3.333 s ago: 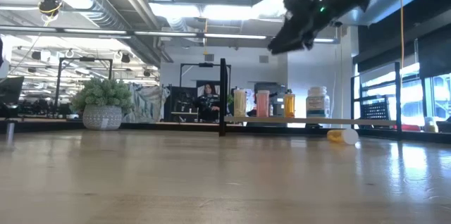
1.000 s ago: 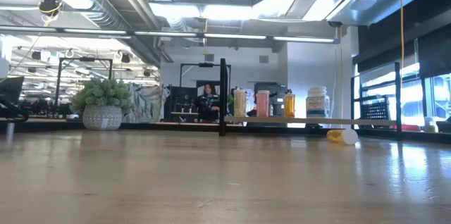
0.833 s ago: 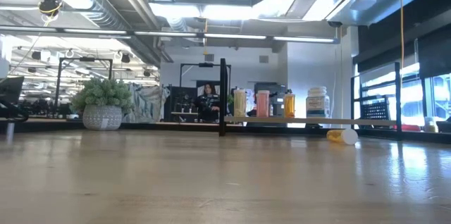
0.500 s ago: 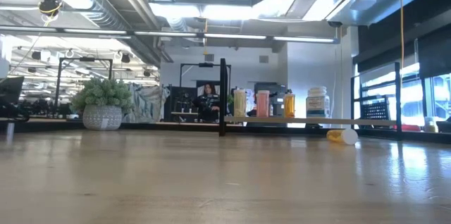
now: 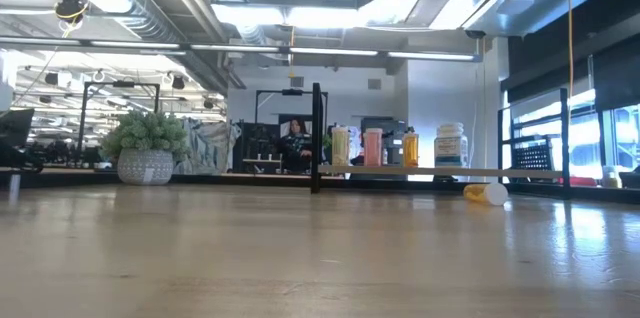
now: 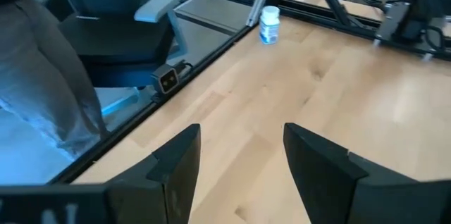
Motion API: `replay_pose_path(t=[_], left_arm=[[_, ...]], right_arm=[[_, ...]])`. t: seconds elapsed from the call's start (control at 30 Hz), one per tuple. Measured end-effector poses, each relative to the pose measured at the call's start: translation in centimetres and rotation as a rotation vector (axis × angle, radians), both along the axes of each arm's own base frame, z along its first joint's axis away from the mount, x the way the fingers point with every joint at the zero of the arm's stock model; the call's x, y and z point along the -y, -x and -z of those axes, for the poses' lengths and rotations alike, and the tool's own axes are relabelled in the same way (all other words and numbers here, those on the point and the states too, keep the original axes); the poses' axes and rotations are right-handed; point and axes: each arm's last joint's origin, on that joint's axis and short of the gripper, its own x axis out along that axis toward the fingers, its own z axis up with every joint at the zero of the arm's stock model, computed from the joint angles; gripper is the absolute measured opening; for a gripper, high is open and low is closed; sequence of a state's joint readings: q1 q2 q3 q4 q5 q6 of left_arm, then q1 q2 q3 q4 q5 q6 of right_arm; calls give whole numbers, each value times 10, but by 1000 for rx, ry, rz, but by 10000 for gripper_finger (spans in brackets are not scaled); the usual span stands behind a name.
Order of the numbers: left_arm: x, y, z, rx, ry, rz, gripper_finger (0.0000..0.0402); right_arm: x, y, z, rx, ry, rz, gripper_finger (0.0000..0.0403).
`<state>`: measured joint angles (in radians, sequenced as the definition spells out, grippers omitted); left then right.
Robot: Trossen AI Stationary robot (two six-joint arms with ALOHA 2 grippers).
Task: Pick and place medicine bottles onto shelf by color
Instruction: Put the white pill bottle on the shelf aligned with the other white pill bottles
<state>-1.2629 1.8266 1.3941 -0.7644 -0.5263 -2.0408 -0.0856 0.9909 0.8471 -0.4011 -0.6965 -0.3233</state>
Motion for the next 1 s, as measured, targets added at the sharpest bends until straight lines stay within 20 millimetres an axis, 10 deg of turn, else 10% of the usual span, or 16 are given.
replay_pose_path(t=[1.0], left_arm=[[-41, -24, 8, -290, -227, -67, 150]], right_arm=[[1, -1, 0, -2, 26, 43, 207]])
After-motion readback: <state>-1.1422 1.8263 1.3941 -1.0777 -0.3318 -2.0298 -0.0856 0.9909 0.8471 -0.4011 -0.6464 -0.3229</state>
